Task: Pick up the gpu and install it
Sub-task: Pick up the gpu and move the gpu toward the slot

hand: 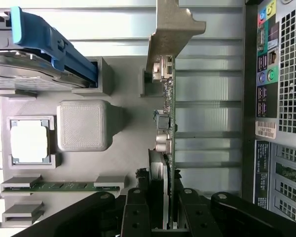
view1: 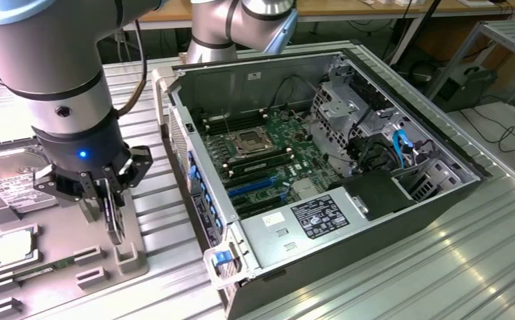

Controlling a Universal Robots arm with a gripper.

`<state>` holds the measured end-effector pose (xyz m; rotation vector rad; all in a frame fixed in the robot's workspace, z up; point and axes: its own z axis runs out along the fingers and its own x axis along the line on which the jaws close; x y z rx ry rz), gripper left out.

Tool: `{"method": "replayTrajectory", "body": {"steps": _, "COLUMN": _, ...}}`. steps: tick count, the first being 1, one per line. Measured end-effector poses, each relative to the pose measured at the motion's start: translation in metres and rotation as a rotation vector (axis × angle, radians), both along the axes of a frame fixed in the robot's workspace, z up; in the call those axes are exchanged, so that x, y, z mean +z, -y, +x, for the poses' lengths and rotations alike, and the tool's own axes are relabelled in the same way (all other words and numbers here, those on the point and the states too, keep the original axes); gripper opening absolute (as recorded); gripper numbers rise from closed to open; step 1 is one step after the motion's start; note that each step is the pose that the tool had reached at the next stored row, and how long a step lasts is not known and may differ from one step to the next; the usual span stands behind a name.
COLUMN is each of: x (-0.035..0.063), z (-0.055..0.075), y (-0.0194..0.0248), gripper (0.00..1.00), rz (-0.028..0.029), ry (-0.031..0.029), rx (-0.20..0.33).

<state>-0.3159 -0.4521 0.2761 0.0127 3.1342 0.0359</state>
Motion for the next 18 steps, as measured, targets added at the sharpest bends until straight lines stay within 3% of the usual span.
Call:
{"method": "replayTrajectory", "body": {"steps": 9, "x": 0.0203, "z": 0.000, "y": 0.0000, "gripper": 0.28, "rz": 0.0000, "ry": -0.0021, "rx": 0.000}}
{"method": "replayTrajectory", "body": {"steps": 18, "x": 0.0345, "z": 0.000, "y": 0.0000, "gripper": 0.28, "rz": 0.0000, "ry": -0.0026, "rx": 0.000}}
